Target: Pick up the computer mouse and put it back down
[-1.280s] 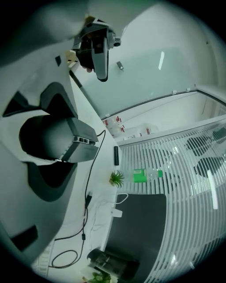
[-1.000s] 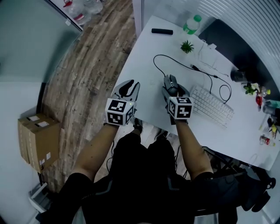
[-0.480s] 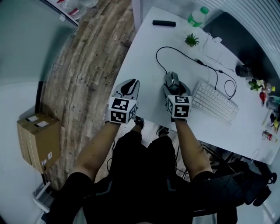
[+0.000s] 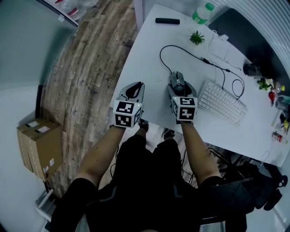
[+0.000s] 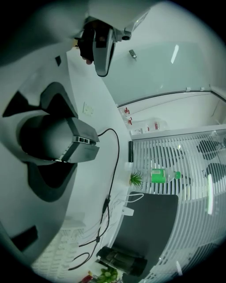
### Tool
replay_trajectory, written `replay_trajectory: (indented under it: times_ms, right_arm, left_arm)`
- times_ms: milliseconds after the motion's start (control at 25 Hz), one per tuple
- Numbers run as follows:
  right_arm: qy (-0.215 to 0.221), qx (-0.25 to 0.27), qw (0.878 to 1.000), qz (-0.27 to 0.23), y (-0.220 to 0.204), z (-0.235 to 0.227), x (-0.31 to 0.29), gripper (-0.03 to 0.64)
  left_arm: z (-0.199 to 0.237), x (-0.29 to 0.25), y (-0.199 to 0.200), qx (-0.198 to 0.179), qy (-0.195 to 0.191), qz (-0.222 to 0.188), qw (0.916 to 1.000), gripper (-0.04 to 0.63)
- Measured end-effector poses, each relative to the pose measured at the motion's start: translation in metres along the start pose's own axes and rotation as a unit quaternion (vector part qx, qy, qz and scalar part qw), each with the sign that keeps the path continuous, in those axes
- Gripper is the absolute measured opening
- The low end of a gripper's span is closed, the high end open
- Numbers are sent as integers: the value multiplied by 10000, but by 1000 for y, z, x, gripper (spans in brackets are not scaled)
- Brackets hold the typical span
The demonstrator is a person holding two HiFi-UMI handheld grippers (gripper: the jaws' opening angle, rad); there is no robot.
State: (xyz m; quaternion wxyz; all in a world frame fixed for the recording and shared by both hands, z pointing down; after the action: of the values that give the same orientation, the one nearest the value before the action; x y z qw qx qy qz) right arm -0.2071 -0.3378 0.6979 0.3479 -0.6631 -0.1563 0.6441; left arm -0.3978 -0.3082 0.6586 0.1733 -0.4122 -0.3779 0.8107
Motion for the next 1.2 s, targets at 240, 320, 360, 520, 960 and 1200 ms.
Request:
replay_trajectory:
  times_ms: [240,320,360,520,960,1200]
  right_arm:
    - [16,41,10000,-24,0,1,0,296]
    - [5,36,10000,-49,0,1,0,296]
    - [8,43,10000,-55,1,1,0,298]
    - [106,214,9997,-23,1,2,-2,305]
    - [434,123,9982,-394,35,-2,49,362]
    - [595,-119,9927,-1041,76,-25,111,322]
  left_arm:
    - [-1,2,-3,33,33,-29,10000,37]
    - [-1,3,-3,63,23,-35,10000,34]
    - [-1,3,-3,85,12,-38,10000,33]
    - [-3,6,2,79,-13,-53,10000,31]
    - [-28,36,57,153,-314,-627,9974,31]
    - [-55,44,93,25,-490,-724,9962,31]
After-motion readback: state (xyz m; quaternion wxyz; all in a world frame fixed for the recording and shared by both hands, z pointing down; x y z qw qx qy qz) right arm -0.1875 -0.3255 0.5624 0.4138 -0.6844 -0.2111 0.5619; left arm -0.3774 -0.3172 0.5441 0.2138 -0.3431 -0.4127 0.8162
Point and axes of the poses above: the fingertips, and each gripper's own axes: x backward along the fingers, z to its left, y out of its top, the point moved 5 cm from there along x, backward along the fingers, and after that the axes turned 12 degrees about -y, right-handed, at the moved point
